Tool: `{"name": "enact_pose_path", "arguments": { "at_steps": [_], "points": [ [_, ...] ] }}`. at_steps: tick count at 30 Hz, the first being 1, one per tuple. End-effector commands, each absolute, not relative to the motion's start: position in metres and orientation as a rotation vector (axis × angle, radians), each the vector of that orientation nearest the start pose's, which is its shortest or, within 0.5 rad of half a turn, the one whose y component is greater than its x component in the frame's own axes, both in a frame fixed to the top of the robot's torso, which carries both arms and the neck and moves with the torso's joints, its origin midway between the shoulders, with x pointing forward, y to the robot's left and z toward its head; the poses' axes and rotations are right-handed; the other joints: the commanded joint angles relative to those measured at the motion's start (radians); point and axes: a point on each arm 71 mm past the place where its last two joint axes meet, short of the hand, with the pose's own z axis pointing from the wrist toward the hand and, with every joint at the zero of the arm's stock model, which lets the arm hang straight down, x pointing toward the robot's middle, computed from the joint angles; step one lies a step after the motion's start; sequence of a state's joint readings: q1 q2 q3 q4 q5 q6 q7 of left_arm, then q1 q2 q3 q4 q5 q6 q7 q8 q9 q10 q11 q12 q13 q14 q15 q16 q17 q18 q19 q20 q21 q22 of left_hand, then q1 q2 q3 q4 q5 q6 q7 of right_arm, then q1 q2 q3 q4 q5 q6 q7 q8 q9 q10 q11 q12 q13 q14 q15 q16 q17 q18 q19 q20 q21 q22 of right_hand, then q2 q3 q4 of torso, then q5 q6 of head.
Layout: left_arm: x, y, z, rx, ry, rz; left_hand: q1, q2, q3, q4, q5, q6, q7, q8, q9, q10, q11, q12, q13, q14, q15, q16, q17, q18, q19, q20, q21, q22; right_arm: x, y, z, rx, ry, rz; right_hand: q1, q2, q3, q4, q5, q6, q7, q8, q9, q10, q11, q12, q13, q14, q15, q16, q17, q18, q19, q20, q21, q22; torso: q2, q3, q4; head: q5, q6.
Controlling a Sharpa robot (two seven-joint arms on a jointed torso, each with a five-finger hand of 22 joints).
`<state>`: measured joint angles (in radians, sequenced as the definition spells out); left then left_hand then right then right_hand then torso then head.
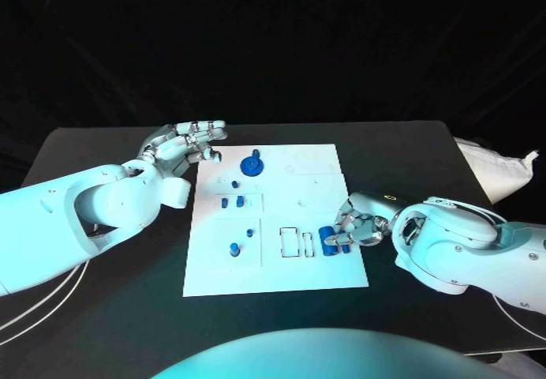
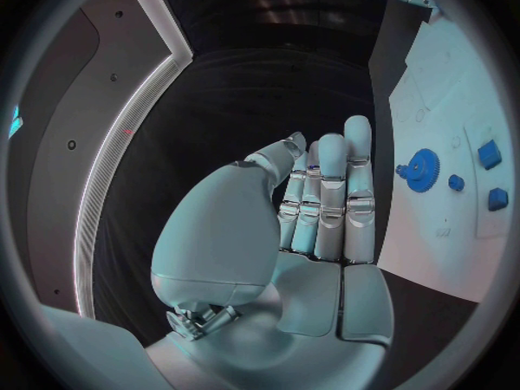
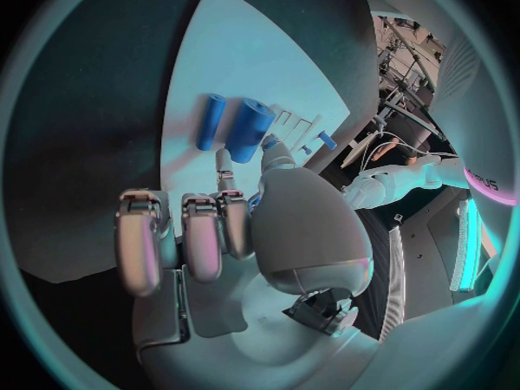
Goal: Assemble the parts on the task board
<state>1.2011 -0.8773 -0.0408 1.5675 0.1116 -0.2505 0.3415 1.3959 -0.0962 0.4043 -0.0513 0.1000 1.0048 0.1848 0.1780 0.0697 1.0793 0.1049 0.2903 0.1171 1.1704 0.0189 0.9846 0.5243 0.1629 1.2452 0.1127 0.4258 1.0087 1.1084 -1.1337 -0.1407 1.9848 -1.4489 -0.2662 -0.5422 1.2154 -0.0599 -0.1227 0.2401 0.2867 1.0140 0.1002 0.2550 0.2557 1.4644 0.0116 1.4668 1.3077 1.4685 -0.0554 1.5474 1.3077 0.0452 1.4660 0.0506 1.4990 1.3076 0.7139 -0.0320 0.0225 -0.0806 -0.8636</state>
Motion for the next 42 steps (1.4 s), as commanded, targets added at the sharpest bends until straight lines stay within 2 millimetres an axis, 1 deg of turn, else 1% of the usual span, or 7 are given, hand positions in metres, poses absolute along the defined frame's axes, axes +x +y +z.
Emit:
{"name": "enact_pose_path", "arguments": {
  "at_steps": [1, 14, 23, 28, 30, 37, 42],
  "points": [
    [0.480, 0.209, -0.180, -1.255, 1.472, -1.636, -0.002, 0.008, -0.008, 0.001, 0.004, -0.004, -0.001, 0.005, 0.000, -0.006, 0.002, 0.004, 0.001, -0.007, 0.001, 0.004, -0.001, 0.018, -0.002, 0.003, -0.004, -0.001, 0.361, -0.224, -0.231, 0.020, 2.037, 0.393, -0.005, 0.000, -0.005, 0.001, -0.004, 0.003, -0.004, 0.002, 0.002, 0.052, 0.005, 0.006, 0.179, 0.093, 0.004, 0.002, 0.219, -0.015, 0.045, 0.004, 0.007, 0.129, 0.001, 0.0003, 0.0011, 0.003, 0.000],
    [0.479, 0.211, -0.180, -1.255, 1.469, -1.634, -0.002, 0.008, -0.008, 0.001, 0.004, -0.004, -0.001, 0.005, 0.000, -0.006, 0.002, 0.004, 0.001, -0.007, 0.001, 0.004, -0.001, 0.018, -0.002, 0.003, -0.004, -0.001, 0.361, -0.213, -0.242, 0.001, 2.070, 0.406, 0.022, 0.019, -0.008, -0.003, 0.004, 0.006, -0.007, 0.009, 0.017, 0.051, 0.002, 0.003, 0.180, 0.093, 0.001, 0.002, 0.219, -0.015, 0.045, 0.001, 0.007, 0.130, 0.001, -0.0018, -0.0002, 0.012, -0.001],
    [0.479, 0.211, -0.179, -1.256, 1.468, -1.632, -0.002, 0.008, -0.008, 0.001, 0.004, -0.004, -0.001, 0.005, 0.000, -0.006, 0.002, 0.004, 0.001, -0.007, 0.001, 0.004, -0.001, 0.018, -0.002, 0.003, -0.004, -0.001, 0.361, -0.212, -0.243, 0.021, 2.055, 0.413, 0.079, 0.059, 0.007, -0.029, 0.040, 0.014, -0.012, 0.017, 0.036, 0.056, -0.002, 0.007, 0.187, 0.093, -0.003, 0.002, 0.219, -0.015, 0.045, -0.002, 0.007, 0.131, -0.001, -0.0003, -0.0001, 0.014, -0.003],
    [0.479, 0.211, -0.179, -1.255, 1.469, -1.634, -0.002, 0.008, -0.008, 0.001, 0.004, -0.004, -0.001, 0.005, 0.000, -0.006, 0.002, 0.004, 0.001, -0.007, 0.001, 0.004, -0.001, 0.018, -0.002, 0.003, -0.004, -0.001, 0.361, -0.214, -0.240, 0.074, 2.028, 0.427, 0.122, 0.102, 0.041, -0.050, 0.024, 0.023, -0.020, 0.022, 0.047, 0.057, -0.010, 0.006, 0.189, 0.093, -0.009, 0.001, 0.218, -0.015, 0.046, -0.007, 0.007, 0.132, -0.001, -0.0001, -0.0005, 0.016, -0.002],
    [0.479, 0.211, -0.179, -1.256, 1.469, -1.633, -0.002, 0.008, -0.008, 0.001, 0.004, -0.004, -0.001, 0.005, 0.000, -0.006, 0.002, 0.004, 0.001, -0.007, 0.001, 0.004, -0.001, 0.018, -0.002, 0.003, -0.004, -0.001, 0.359, -0.216, -0.236, 0.128, 2.010, 0.452, 0.131, 0.113, 0.054, -0.055, 0.032, 0.025, -0.023, 0.023, 0.050, 0.056, -0.012, 0.003, 0.188, 0.092, -0.012, 0.000, 0.216, -0.014, 0.045, -0.010, 0.006, 0.130, 0.000, 0.0000, -0.0013, 0.016, 0.000],
    [0.480, 0.210, -0.180, -1.255, 1.471, -1.634, -0.005, 0.009, -0.009, 0.002, 0.004, -0.006, -0.002, 0.006, 0.000, -0.009, 0.002, 0.006, 0.001, -0.007, 0.002, 0.005, -0.002, 0.018, -0.002, 0.003, -0.004, -0.002, 0.360, -0.219, -0.212, 0.307, 1.945, 0.550, 0.141, 0.106, 0.073, -0.069, 0.087, 0.021, -0.024, 0.018, 0.057, 0.057, -0.014, 0.000, 0.188, 0.092, -0.014, -0.001, 0.214, -0.014, 0.045, -0.014, 0.005, 0.128, -0.002, -0.0001, -0.0017, 0.014, 0.005],
    [0.480, 0.207, -0.180, -1.254, 1.474, -1.640, -0.004, 0.010, -0.009, 0.002, 0.004, -0.006, -0.002, 0.006, 0.000, -0.009, 0.002, 0.007, 0.001, -0.007, 0.001, 0.005, -0.002, 0.018, -0.002, 0.003, -0.005, -0.002, 0.359, -0.212, -0.210, 0.368, 1.998, 0.589, 0.109, 0.102, 0.071, -0.051, 0.102, 0.017, -0.019, 0.013, 0.059, 0.055, -0.011, -0.006, 0.185, 0.092, -0.012, -0.002, 0.212, -0.014, 0.045, -0.013, 0.005, 0.128, 0.001, -0.0006, 0.0016, 0.016, 0.007]
  ]
}}
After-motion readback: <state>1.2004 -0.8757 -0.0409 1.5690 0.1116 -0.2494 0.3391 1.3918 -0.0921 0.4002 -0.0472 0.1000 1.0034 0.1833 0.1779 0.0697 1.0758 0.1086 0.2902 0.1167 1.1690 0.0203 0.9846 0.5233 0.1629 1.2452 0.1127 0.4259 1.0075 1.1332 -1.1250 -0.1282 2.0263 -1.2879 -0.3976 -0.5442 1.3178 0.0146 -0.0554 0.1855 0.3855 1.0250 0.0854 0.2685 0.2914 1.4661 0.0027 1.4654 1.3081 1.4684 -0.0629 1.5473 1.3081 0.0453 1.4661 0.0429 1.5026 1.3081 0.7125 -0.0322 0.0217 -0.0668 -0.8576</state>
